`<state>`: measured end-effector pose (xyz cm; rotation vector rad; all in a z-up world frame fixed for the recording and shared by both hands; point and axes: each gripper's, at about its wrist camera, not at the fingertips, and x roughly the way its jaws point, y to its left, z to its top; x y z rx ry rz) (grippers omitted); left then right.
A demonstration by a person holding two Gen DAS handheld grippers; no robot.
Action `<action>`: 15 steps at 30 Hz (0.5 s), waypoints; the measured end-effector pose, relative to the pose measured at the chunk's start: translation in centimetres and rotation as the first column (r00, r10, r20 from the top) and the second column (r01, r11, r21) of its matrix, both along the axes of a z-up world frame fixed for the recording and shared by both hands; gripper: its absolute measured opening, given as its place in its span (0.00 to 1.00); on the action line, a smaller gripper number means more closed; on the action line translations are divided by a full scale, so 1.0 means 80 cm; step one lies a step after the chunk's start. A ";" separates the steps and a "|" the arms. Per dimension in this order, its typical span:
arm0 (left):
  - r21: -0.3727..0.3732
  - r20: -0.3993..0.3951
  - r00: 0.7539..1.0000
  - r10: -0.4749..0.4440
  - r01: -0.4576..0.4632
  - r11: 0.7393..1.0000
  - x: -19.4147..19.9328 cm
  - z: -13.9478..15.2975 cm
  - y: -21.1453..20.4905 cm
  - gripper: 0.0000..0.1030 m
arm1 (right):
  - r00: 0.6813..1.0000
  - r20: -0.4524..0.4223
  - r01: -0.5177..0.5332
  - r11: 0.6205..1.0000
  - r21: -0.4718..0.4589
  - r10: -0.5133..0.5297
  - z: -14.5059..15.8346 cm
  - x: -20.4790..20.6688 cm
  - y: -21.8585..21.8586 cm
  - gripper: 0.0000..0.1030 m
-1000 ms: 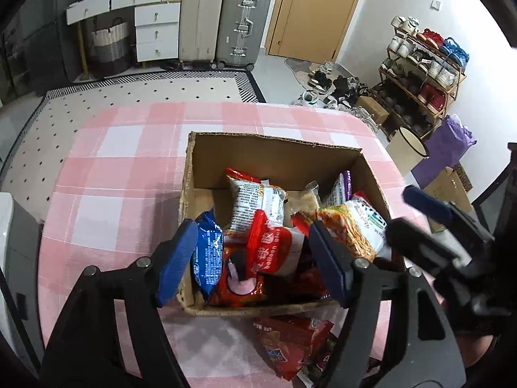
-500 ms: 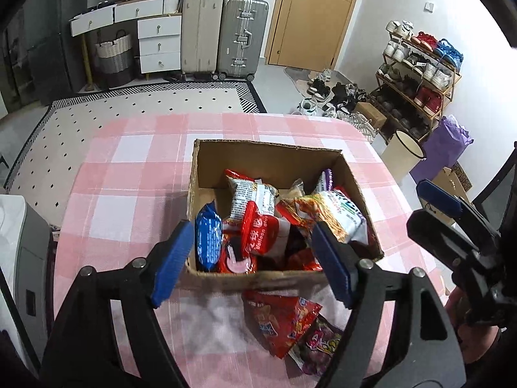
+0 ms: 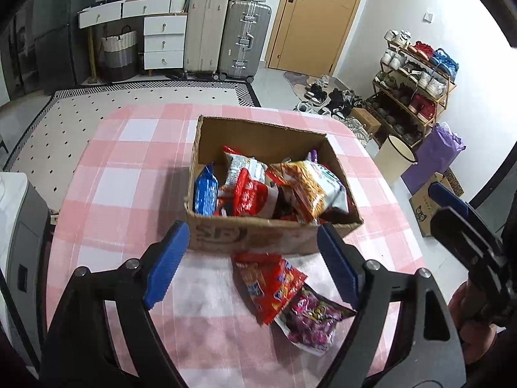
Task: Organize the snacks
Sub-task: 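Withdraw both open grippers from the box toward the remaining bags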
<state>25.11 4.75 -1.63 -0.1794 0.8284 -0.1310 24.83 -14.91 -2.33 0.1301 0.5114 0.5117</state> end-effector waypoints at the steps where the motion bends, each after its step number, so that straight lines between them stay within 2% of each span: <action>1: 0.000 0.001 1.000 0.002 -0.002 1.000 -0.006 0.000 -0.001 0.78 | 1.000 0.002 -0.001 1.000 -0.002 0.001 -0.001 -0.007 0.000 0.94; 15: 0.016 0.004 1.000 0.010 -0.010 1.000 -0.084 -0.007 -0.011 0.80 | 1.000 -0.010 0.018 0.999 -0.026 -0.018 -0.016 -0.083 -0.002 0.97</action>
